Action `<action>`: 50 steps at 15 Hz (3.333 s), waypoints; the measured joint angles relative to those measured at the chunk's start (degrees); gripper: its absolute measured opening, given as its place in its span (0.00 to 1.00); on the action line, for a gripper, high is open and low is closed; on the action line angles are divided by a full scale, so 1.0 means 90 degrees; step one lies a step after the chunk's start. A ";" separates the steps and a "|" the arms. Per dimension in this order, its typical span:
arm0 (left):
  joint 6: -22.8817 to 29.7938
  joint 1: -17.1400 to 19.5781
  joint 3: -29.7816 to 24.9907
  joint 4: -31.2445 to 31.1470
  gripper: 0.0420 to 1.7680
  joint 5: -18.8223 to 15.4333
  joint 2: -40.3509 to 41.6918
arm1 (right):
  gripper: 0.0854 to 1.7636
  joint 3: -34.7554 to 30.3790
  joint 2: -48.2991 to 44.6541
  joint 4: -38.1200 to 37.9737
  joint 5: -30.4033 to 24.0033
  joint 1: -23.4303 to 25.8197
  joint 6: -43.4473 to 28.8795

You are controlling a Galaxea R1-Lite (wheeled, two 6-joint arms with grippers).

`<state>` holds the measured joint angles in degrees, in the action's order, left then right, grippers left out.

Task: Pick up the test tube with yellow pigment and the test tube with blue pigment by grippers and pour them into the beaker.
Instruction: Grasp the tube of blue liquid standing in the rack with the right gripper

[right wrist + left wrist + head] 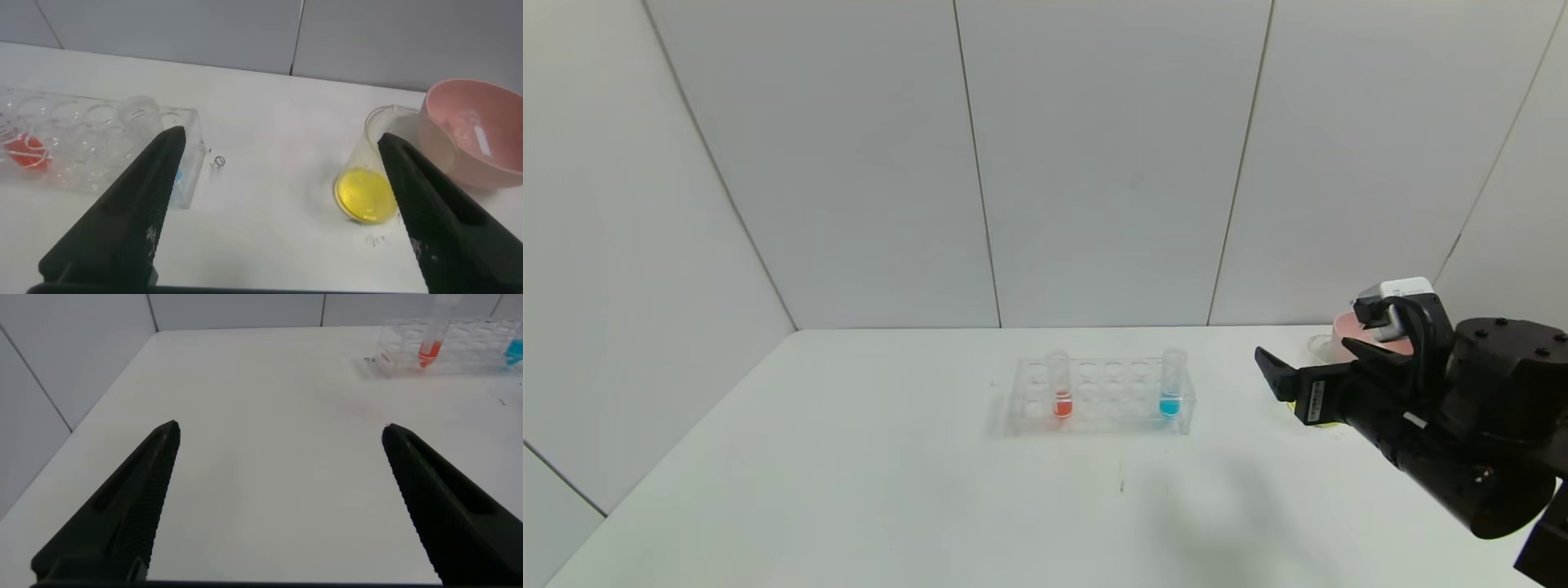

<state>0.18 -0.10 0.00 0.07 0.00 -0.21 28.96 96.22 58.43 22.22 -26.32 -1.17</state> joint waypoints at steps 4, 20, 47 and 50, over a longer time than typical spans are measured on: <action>0.0000 0.0000 0.0000 0.0000 1.00 0.0000 0.0000 | 0.96 -0.0206 -0.0083 0.0022 0.1434 -0.1249 -0.0513; 0.0000 0.0000 0.0000 0.0000 1.00 0.0000 0.0000 | 0.96 0.0153 0.1639 0.0593 0.2570 -0.2655 -0.1642; 0.0000 0.0000 0.0000 -0.0003 1.00 0.0000 0.0000 | 0.24 0.2658 0.3356 0.0597 0.1806 -0.1292 -0.0489; 0.0000 0.0000 0.0000 -0.0003 1.00 0.0000 0.0000 | 0.24 0.2622 0.3308 0.0591 0.1803 -0.1283 -0.0450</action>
<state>0.18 -0.10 0.00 0.05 0.00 -0.21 52.57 125.99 63.74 38.45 -37.86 -5.22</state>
